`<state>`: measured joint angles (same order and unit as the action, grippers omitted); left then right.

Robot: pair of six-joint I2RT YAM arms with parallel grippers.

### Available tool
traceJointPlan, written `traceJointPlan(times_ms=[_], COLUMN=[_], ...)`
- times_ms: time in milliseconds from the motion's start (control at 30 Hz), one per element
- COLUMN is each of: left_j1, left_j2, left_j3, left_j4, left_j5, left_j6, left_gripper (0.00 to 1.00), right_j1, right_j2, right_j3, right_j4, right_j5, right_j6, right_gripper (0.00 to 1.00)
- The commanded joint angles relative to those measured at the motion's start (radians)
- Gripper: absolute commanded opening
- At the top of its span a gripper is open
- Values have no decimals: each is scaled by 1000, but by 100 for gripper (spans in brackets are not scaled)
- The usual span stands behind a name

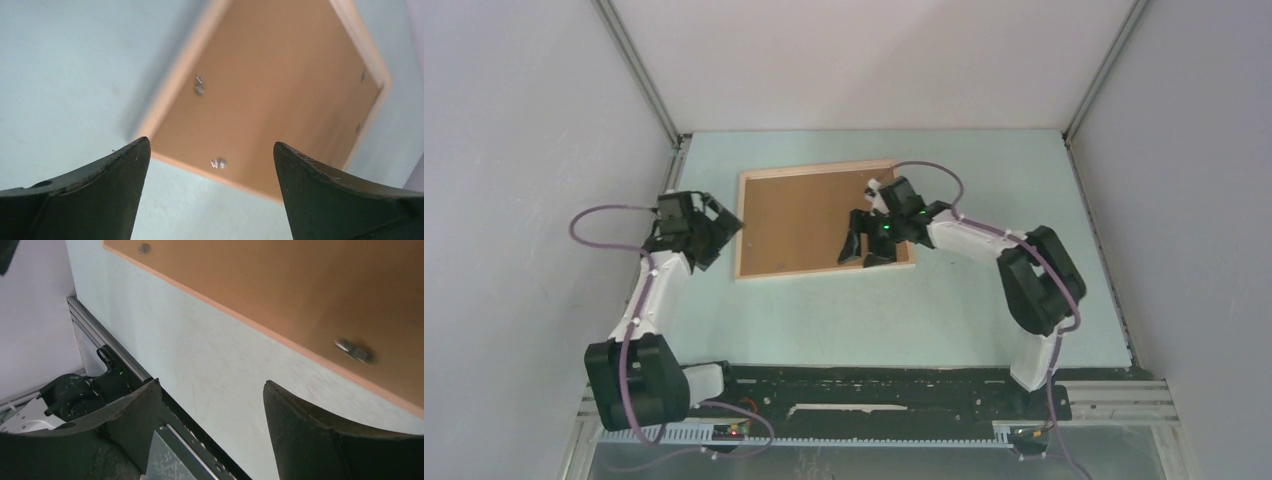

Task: Put the photo into the frame
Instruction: Install the photo frame at the center of the board.

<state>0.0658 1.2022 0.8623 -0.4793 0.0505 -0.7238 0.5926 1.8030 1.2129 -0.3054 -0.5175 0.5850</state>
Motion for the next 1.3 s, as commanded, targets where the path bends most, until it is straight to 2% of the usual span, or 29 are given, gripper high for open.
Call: traceJointPlan(times_ms=[0,33,133,200,267,400,600,1067,1267], left_j1=[155,164,181,182,185,186,186,186,186], left_j2=[68,110,267,340,384,449,505,564,582], left_j3=[9,31,128,163,187,215,223,227,234], left_j4=[81,66,-24,-51,-80,-112,-92,-154,-174], left_j5=[96,86,115,126,106,92,136,48,11], left_j6=[28,51,157,212,266,345,347,373,383], left_gripper=[100,99,80,78,71,48,30,29,28], right_j1=[110,129,183,213,235,261,274,289,292], right_j2=[103,132,211,249,294,352,407,538,557], right_j3=[180,217,327,377,420,485,545,686,716], right_j4=[-34,-54,-103,-104,-104,-113,-101,-160,-171], right_j5=[90,106,147,149,148,142,138,218,354], right_j6=[-9,-16,-42,-45,-46,-53,-49,-24,25], right_gripper=[81,79,76,74,72,67,56,55,55])
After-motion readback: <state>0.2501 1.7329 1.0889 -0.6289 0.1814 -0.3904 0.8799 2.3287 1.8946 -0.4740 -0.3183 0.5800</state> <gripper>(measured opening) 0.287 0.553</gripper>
